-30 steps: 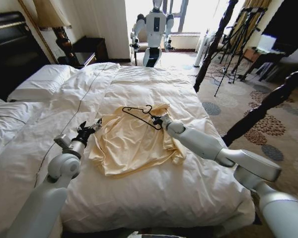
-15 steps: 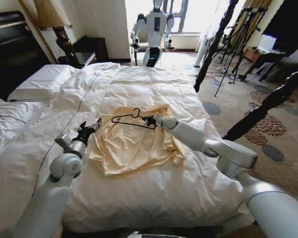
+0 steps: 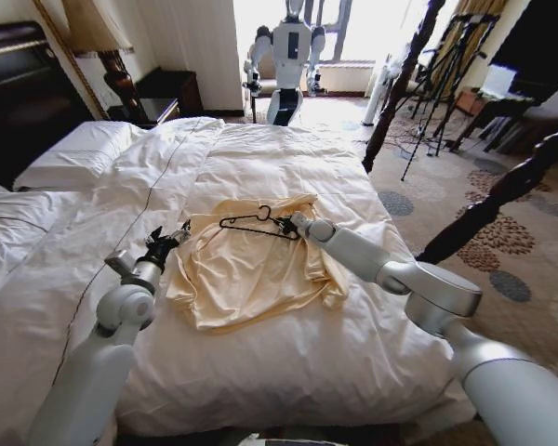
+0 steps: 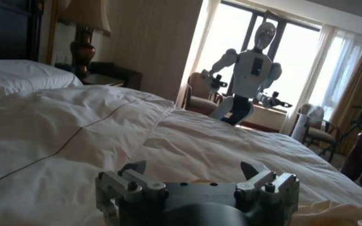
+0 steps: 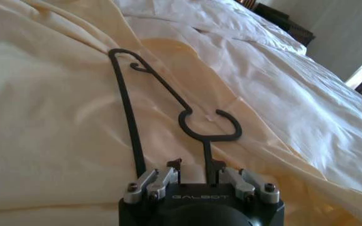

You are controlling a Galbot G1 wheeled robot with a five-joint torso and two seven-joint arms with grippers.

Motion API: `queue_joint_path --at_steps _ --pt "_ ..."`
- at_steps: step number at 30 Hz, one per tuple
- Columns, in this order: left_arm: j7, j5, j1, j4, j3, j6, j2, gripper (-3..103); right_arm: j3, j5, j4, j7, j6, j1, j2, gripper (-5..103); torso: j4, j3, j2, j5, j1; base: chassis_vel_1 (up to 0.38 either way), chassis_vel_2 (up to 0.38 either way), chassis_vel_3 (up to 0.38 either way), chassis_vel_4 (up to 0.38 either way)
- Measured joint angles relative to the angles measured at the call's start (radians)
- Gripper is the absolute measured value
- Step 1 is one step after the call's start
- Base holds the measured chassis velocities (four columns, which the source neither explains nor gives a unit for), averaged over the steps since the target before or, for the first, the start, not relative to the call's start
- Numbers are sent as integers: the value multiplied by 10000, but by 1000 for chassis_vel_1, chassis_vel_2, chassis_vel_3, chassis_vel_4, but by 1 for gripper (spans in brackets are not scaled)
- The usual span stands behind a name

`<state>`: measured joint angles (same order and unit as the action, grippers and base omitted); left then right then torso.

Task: Pick up the clothes from the bed and hang them on the clothes hanger.

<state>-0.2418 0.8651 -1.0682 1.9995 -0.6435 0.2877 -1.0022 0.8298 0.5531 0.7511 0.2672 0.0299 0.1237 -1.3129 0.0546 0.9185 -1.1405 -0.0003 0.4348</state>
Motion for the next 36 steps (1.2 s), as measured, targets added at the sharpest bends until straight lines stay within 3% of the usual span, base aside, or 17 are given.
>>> queue_joint_path --at_steps 1,3,5,8,10,12,14,16,17,18,22,25,26,27,29,33,36 --pt "4 8 31 -16 5 12 19 100 -34 4 18 -10 31 -14 -2 32 0 0 0 0 0 0 0 0 0" --pt "14 21 64 -45 8 24 56 100 -100 8 30 -76 84 -26 -19 32 0 0 0 0 0 0 0 0 0" --pt "97 26 91 -167 -15 27 129 100 -309 25 277 -377 362 -30 71 47 -6 0 0 -1 0 0 0 0 0" --pt "188 28 116 -283 -60 24 183 100 -401 62 544 -599 468 -30 232 53 -6 0 0 -3 0 0 0 0 0" --pt "472 28 372 -810 -25 -20 385 100 -710 119 1023 -1015 460 -76 525 64 -5 -2 -1 -3 -1 0 0 0 0" --pt "569 13 541 -1098 55 -55 487 100 -826 130 1181 -1156 392 -112 628 64 0 -2 -1 0 -2 0 0 0 0" --pt "936 -79 1155 -2198 524 -180 761 100 -1138 158 1528 -1475 309 -148 835 80 -2 -1 -1 0 -1 0 0 0 0" --pt "973 -95 1274 -2410 648 -210 799 100 -1222 168 1611 -1520 305 -154 878 80 0 -1 -1 0 0 0 0 0 0" --pt "1067 -117 1630 -2994 1020 -266 873 100 -1411 196 1809 -1624 316 -172 978 85 -4 0 -1 -4 1 0 0 0 0" --pt "1359 -208 2450 -4150 1803 -374 908 100 -1884 241 2501 -1852 451 -267 1339 99 -6 0 -1 -4 0 0 0 0 0" --pt "1450 -301 3514 -5358 2603 -484 799 100 -2493 721 3970 -2117 1013 -465 1962 100 8 -1 -1 -1 1 0 0 0 0" --pt "1370 -297 3625 -5573 2573 -424 813 100 -2632 1169 4515 -2167 1317 -453 2040 100 10 0 -1 5 1 0 0 0 0" --pt "1335 -323 3629 -5656 2528 -417 835 100 -2638 1340 4658 -2167 1377 -416 2042 100 6 0 -1 5 1 0 0 0 0" --pt "1257 -430 3748 -5966 2538 -438 846 100 -2659 1579 4940 -2166 1433 -379 2125 100 -18 -1 -1 5 0 0 0 0 0" --pt "1226 -564 3944 -6320 2658 -478 817 100 -2708 1749 5232 -2166 1495 -390 2307 100 -24 -1 -1 0 -2 0 0 0 0" --pt "1527 -1051 4865 -7789 3334 -859 720 100 -3027 2132 6146 -2276 1796 -635 3121 100 -6 0 -1 -7 -1 13 9 7 11" --pt "1748 -541 5559 -8302 3972 -894 556 100 -3283 2241 6484 -2417 1918 -876 3682 100 7 0 -1 9 0 0 0 0 0"
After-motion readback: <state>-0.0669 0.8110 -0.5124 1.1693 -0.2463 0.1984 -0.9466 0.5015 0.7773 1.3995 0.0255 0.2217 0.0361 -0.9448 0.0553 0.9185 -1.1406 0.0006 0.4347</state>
